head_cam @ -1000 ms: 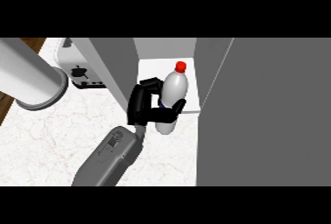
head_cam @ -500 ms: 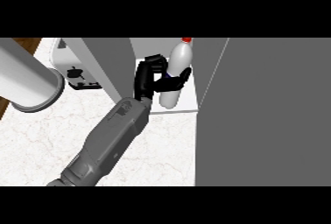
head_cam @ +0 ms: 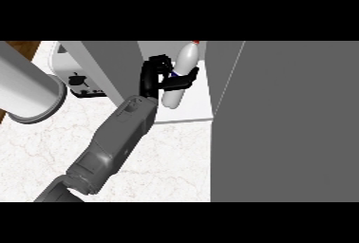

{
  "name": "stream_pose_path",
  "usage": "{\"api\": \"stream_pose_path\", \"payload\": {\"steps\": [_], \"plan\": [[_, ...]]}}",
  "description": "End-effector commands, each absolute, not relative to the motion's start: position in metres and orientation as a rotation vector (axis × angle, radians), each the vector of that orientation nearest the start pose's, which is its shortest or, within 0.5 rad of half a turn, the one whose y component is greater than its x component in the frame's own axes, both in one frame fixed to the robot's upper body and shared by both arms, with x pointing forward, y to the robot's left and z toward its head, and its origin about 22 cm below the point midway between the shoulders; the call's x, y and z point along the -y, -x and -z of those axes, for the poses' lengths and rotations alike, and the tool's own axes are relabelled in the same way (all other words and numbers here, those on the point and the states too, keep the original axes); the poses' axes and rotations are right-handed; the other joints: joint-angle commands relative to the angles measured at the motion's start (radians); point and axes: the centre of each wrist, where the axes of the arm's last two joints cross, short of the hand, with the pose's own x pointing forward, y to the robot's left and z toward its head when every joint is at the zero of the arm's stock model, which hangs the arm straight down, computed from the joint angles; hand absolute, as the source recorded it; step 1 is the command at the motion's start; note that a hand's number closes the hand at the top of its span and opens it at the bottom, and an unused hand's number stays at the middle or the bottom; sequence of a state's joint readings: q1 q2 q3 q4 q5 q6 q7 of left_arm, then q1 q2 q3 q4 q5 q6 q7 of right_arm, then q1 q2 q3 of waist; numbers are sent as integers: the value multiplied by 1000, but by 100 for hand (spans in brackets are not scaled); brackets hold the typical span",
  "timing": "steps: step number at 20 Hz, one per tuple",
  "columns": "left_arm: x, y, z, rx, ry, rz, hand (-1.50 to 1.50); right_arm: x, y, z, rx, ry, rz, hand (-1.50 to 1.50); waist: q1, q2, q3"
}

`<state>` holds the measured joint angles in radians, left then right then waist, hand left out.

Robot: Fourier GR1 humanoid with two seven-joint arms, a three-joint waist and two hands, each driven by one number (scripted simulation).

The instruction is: Pick up the bottled water, place it into the cabinet and close the cabinet

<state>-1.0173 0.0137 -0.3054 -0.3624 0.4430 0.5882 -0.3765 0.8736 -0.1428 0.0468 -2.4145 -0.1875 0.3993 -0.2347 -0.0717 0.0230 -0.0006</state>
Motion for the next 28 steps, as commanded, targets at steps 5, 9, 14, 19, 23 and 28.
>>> {"api": "stream_pose_path", "payload": {"steps": [5,9,14,19,23,28], "plan": [[-117,-428,-26,1629,-341,-48,150,266,-44,-118,1875,-243,-130,-150,-10,7,-1],[-123,-427,-18,1673,-466,42,-150,269,-45,-108,1874,-252,-147,-150,-32,16,-1],[-105,-430,-29,1716,-567,68,-150,271,-48,-104,1886,-252,-150,-150,-45,21,-1],[-121,-438,-40,1728,-544,50,-150,267,-45,-104,1856,-292,-172,-150,-42,19,-2],[-118,-448,-66,1808,-363,63,-150,275,-44,-99,1855,-302,-161,-150,-36,14,-1],[-96,-440,-58,1916,-147,-8,-150,271,-46,-98,1843,-311,-153,-150,-4,9,-2]]}}
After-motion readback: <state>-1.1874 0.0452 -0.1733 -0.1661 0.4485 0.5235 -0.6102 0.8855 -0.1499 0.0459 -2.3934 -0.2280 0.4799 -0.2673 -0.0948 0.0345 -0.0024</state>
